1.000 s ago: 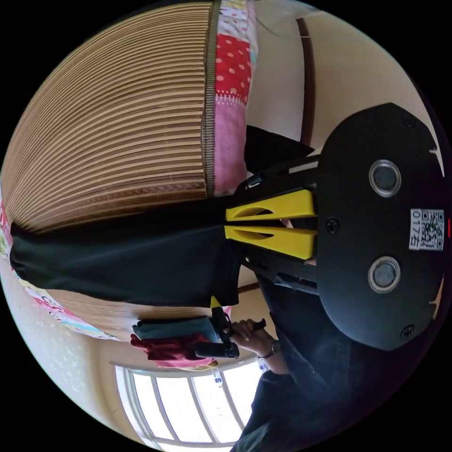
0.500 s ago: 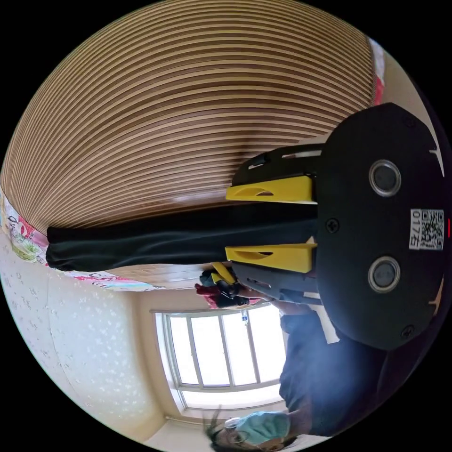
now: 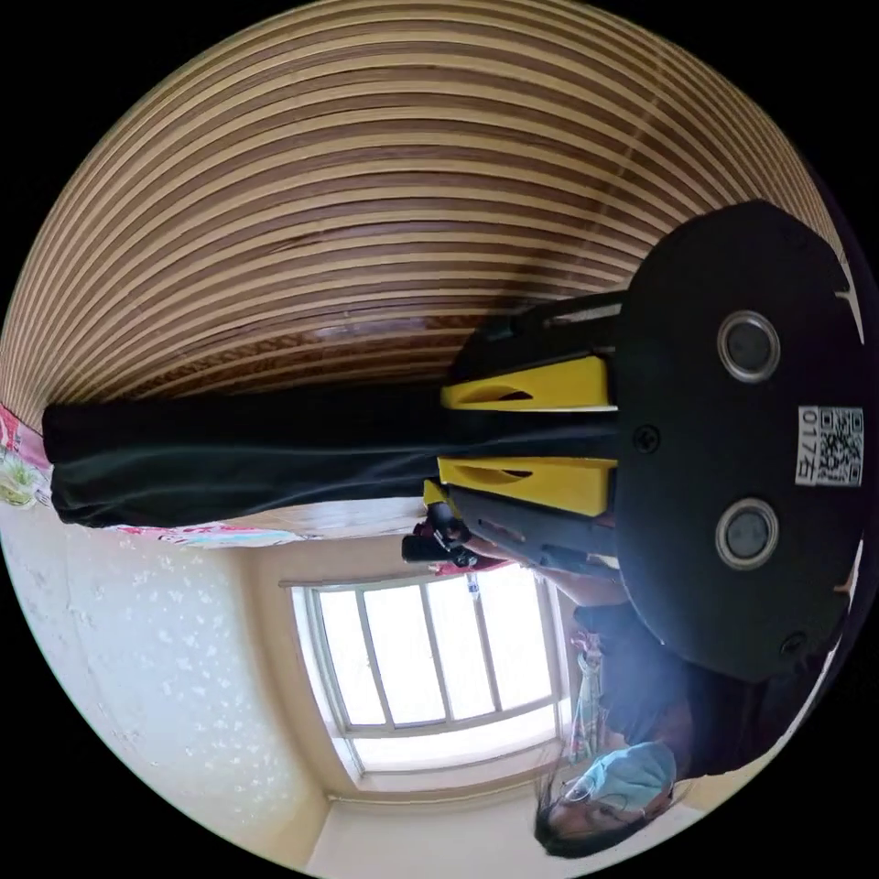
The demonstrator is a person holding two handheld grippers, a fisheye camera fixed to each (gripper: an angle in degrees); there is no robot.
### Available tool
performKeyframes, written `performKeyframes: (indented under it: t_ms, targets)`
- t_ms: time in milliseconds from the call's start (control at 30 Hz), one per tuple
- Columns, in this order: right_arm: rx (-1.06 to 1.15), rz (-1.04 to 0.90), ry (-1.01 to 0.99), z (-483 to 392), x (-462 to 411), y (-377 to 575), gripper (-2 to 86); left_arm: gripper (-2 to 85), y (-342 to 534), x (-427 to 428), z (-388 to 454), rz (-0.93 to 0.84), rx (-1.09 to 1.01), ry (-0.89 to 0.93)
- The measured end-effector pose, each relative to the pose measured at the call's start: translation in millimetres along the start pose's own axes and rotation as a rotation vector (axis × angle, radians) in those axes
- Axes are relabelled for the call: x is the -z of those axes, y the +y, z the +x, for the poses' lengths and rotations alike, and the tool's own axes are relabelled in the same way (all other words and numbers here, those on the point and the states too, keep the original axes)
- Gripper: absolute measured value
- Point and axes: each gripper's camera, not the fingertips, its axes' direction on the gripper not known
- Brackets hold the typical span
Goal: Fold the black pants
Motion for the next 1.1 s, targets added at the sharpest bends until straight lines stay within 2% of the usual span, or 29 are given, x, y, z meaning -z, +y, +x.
performKeyframes:
  t_ms: [100, 200, 267, 367, 567, 733, 967, 1100]
  targets:
    - [0.030, 0.015, -0.144, 6, 16, 18, 3.5, 4.2, 17, 7, -7, 0.012, -0.007, 0.165]
    - [0.110, 0.058, -0.285, -12, 41, 51, 2.6, 4.1, 50, 27, 15, 0.067, -0.131, 0.292]
    - [0.171, 0.060, -0.352, -33, 53, 76, 2.1, 4.0, 85, 44, 48, 0.092, -0.252, 0.386]
    - [0.275, 0.040, -0.379, -83, 71, 126, 1.5, 4.0, 140, 66, 102, 0.113, -0.385, 0.419]
    - [0.472, 0.000, -0.356, -195, 107, 236, 1.0, 4.0, 251, 113, 225, 0.118, -0.619, 0.413]
    - [0.658, 0.015, -0.312, -285, 139, 296, 1.0, 3.9, 305, 144, 318, 0.127, -0.783, 0.393]
    - [0.889, 0.120, -0.215, -399, 177, 319, 0.9, 4.0, 301, 168, 405, 0.139, -0.885, 0.503]
    - [0.745, 0.187, 0.040, -399, 173, 276, 0.9, 4.1, 258, 156, 394, 0.133, -0.739, 0.390]
